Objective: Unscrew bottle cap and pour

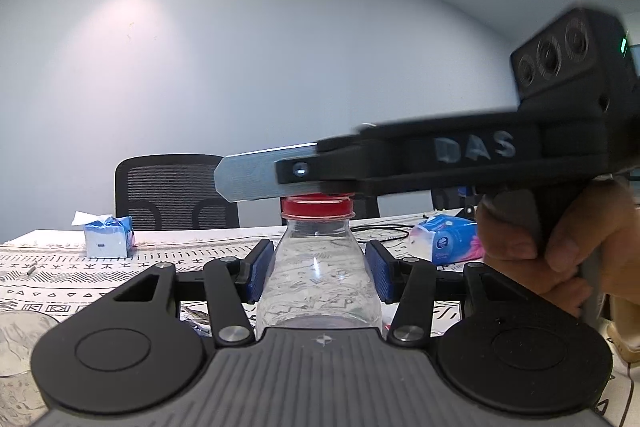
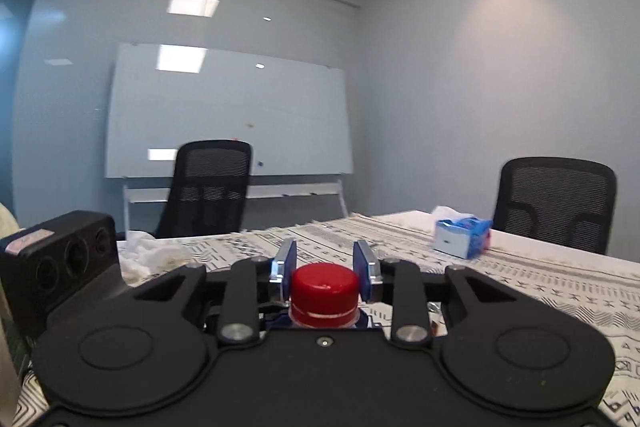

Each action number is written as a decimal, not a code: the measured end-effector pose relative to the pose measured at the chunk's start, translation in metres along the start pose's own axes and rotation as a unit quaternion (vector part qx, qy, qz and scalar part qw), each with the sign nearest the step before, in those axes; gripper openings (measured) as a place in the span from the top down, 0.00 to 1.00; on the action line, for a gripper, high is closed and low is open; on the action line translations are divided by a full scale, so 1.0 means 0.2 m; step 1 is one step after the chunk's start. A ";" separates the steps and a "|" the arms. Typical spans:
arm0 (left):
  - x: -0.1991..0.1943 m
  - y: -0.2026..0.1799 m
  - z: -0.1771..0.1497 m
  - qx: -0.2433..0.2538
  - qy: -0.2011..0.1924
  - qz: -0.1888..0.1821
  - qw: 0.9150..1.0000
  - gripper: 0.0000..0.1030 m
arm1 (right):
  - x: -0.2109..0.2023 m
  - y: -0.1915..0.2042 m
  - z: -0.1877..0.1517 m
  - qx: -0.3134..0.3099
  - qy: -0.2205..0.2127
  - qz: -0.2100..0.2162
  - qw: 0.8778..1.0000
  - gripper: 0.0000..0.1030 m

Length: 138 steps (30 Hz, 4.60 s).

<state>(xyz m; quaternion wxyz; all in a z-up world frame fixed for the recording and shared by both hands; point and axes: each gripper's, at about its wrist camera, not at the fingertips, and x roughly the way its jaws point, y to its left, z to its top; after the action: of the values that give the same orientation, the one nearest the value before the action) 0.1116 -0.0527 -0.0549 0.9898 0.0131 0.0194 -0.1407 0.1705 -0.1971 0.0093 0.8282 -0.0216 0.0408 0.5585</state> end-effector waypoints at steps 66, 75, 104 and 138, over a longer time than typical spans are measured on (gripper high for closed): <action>0.12 -0.02 0.00 0.004 0.116 0.069 0.991 0.42 | 0.09 0.27 0.07 0.033 0.055 -0.231 0.971 0.64; 0.06 -0.06 0.05 0.031 0.067 0.090 0.993 0.32 | 0.11 0.34 0.07 0.003 0.071 -0.221 0.973 0.66; -0.01 -0.08 0.04 0.007 0.050 0.066 0.997 0.49 | 0.16 0.30 0.12 0.008 0.086 -0.195 0.977 0.67; -0.05 -0.07 0.03 -0.006 0.053 0.034 0.998 0.49 | -0.09 0.21 0.07 -0.054 0.038 -0.095 0.993 0.52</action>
<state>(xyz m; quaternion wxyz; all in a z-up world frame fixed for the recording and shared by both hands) 0.0980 -0.0645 -0.0483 0.9916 0.0150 0.0721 -0.1059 0.1255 -0.1962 0.0259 0.8730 -0.0909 0.0397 0.4775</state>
